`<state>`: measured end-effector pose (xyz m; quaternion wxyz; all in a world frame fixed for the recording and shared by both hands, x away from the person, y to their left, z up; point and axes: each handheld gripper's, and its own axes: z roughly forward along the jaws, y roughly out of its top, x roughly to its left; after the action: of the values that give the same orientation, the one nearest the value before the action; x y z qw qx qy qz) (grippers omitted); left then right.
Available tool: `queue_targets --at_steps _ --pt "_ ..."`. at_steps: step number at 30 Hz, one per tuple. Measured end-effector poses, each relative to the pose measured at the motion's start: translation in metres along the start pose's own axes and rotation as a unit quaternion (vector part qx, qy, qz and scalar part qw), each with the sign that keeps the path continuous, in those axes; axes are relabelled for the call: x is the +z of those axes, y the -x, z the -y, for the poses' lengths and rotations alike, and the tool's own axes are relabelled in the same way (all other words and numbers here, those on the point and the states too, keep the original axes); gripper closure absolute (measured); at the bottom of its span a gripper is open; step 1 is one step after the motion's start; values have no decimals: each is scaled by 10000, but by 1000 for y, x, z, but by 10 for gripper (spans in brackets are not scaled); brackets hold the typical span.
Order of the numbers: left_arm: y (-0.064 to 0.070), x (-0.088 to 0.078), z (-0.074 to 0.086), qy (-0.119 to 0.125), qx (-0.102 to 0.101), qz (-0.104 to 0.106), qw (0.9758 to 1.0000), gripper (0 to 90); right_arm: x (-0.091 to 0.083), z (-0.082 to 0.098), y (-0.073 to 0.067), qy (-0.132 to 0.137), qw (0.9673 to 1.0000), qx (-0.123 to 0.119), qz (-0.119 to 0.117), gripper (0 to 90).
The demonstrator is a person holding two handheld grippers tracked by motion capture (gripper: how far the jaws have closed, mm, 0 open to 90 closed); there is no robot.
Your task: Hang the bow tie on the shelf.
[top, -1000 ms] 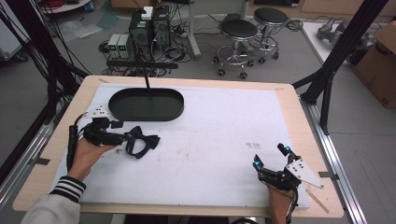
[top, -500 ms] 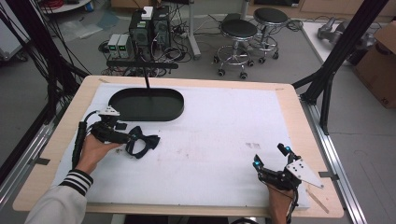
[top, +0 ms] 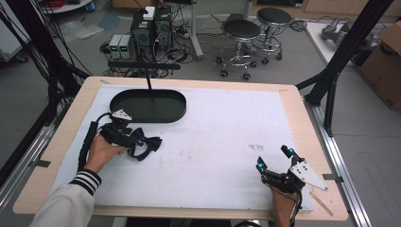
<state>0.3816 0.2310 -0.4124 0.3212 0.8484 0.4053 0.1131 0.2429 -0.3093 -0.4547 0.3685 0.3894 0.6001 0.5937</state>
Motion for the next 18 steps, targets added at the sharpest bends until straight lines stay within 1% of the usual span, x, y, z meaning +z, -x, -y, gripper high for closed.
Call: queue_targets --at_steps 4,7,9,10,12,15,16,18 --pt "1 3 0 -111 116 -23 9999 301 0 0 0 0 10000 -2 3 27" --pt "1 4 1 -97 106 -19 9999 343 0 0 0 2 10000 0 1 27" --pt "1 5 0 -117 127 -22 9998 354 0 0 0 0 10000 0 2 27" --pt "1 5 1 -120 135 -18 9998 367 0 0 1 34 10000 -57 12 27" --pt "2 6 1 -155 149 -30 9998 377 0 0 1 14 10000 -23 7 27" --pt "3 8 1 -233 186 -96 9995 385 0 0 1 32 10000 -54 12 27" --pt "5 9 1 -263 233 -136 9993 397 0 0 1 31 10000 -53 11 27" --pt "6 10 0 -254 226 -153 9993 406 0 0 1 28 10000 -47 11 27"
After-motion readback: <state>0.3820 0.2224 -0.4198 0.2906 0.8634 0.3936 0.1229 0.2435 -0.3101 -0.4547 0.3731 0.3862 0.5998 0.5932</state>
